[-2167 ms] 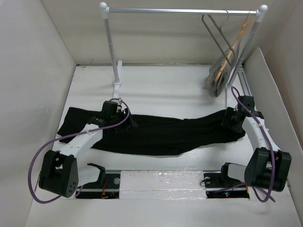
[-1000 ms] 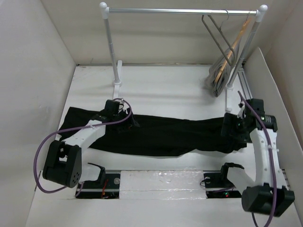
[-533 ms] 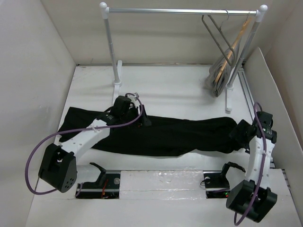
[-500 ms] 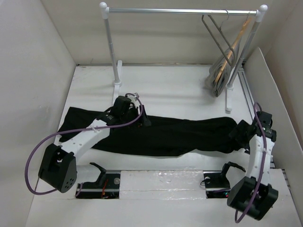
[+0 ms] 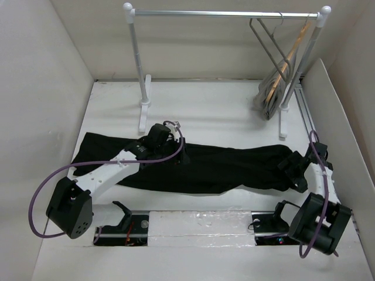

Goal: Place the trousers on the hanger
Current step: Fold the trousers at the center of the board.

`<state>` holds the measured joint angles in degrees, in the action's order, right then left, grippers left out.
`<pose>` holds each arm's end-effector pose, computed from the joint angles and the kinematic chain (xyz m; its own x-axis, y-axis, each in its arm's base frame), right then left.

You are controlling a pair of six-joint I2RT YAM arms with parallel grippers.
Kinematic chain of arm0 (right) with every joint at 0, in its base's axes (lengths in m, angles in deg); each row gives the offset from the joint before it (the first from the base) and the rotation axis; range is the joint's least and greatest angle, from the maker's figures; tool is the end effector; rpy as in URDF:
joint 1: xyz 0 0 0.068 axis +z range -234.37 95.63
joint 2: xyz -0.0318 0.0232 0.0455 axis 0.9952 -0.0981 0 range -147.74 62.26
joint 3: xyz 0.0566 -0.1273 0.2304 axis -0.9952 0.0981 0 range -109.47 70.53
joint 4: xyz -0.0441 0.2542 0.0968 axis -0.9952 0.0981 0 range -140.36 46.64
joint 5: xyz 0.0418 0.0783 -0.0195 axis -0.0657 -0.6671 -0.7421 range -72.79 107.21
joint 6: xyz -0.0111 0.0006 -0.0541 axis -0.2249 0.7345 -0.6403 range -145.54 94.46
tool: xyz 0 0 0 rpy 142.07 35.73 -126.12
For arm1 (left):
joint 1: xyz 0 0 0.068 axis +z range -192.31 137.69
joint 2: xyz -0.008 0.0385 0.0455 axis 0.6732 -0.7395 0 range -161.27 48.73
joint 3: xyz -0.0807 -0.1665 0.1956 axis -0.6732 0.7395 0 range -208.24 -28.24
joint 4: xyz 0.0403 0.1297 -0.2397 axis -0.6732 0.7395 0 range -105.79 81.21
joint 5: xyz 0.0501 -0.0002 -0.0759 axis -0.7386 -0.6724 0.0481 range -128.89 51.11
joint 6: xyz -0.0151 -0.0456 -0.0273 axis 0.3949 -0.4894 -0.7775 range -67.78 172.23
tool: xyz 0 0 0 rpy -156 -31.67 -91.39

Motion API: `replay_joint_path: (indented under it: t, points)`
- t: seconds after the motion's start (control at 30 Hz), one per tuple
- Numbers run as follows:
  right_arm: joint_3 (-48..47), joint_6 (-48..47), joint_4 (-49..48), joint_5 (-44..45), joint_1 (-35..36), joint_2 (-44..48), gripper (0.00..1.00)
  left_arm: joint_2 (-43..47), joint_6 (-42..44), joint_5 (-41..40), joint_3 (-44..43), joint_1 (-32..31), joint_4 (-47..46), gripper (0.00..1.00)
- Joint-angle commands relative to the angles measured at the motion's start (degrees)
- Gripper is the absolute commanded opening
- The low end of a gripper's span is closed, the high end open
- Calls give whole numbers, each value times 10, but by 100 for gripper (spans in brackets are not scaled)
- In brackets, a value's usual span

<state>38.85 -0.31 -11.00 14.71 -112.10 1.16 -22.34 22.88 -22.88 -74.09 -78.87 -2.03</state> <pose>0.1694 -0.0872 0.1621 -0.5542 0.7725 -0.3100 0.7596 0.6217 0.1912 0.2203 -0.1762 0.2340 -0.8053 0.0108 -0.5927 0.4016 0.7453 -0.5322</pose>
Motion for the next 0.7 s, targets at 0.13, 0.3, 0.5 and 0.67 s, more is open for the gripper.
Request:
replay_joint_path:
  t: [0.13,0.3,0.5,0.67]
  points:
    - [14,17,-129,-22,-2,-82,84,12,26,-47,-23,7,31,57]
    - [18,-3,-176,-52,-20,-103,15,10,25,-48,-7,23,19,57]
    - [-128,-98,-123,-33,-72,-39,0,-6,3,-41,34,16,0,57]
    - [-286,-190,-39,-13,-94,-40,0,-51,-30,-34,33,-28,-14,57]
